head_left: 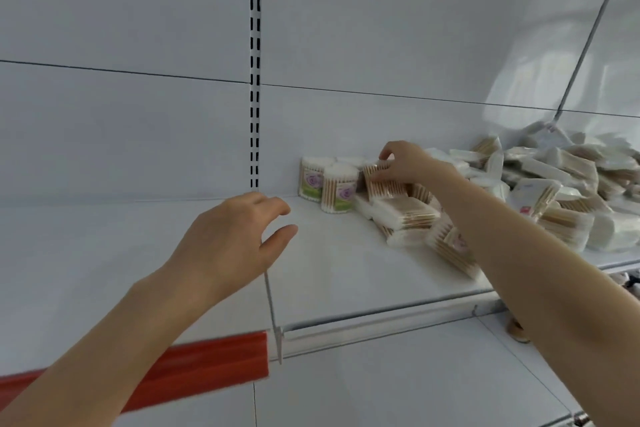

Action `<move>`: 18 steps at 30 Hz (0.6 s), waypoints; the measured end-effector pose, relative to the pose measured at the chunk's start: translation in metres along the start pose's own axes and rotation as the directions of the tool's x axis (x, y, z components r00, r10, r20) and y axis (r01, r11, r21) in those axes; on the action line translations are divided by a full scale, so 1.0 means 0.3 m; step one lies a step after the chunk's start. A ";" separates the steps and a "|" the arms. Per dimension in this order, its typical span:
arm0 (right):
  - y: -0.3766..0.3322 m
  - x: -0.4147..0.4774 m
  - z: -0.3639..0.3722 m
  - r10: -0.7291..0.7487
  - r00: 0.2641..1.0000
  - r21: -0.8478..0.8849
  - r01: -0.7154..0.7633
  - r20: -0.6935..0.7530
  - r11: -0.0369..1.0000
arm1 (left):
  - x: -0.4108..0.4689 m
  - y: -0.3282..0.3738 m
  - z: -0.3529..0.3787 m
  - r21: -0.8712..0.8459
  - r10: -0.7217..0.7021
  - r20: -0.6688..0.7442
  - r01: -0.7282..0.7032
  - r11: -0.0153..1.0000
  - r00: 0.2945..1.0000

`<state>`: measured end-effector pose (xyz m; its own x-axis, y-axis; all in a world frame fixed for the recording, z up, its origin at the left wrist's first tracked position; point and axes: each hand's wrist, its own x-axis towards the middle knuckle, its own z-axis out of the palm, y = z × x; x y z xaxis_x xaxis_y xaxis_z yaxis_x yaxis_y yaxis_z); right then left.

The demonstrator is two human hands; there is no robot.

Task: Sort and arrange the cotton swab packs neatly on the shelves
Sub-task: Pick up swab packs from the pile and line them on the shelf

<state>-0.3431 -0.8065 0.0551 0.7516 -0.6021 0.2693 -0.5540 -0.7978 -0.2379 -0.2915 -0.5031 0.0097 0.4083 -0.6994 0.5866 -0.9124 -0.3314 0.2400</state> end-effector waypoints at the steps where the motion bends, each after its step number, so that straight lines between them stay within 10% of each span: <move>1: 0.009 0.010 -0.012 -0.022 0.999 0.076 0.025 -0.048 0.997 | 0.013 0.021 0.016 -0.022 -0.016 -0.014 0.016 1.000 1.000; 6: 0.028 -0.031 -0.132 -0.126 0.931 0.409 0.269 -0.343 0.872 | 0.114 0.147 0.106 -0.176 -0.132 -0.156 0.104 0.979 0.979; 13: -0.054 -0.229 -0.167 -0.390 0.894 0.716 0.421 -0.223 0.557 | 0.251 0.288 0.157 -0.539 -0.347 -0.197 0.194 0.820 0.917; 18: 0.029 -0.252 -0.125 -0.326 0.903 0.061 0.322 0.279 0.945 | 0.188 0.222 0.136 -0.507 -0.387 -0.273 0.211 0.836 0.881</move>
<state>-0.4182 -0.7691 0.0678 0.9594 -0.2756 0.0600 -0.2595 -0.9460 -0.1945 -0.3281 -0.5904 0.0270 0.7059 -0.3148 0.6345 -0.6900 -0.1036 0.7163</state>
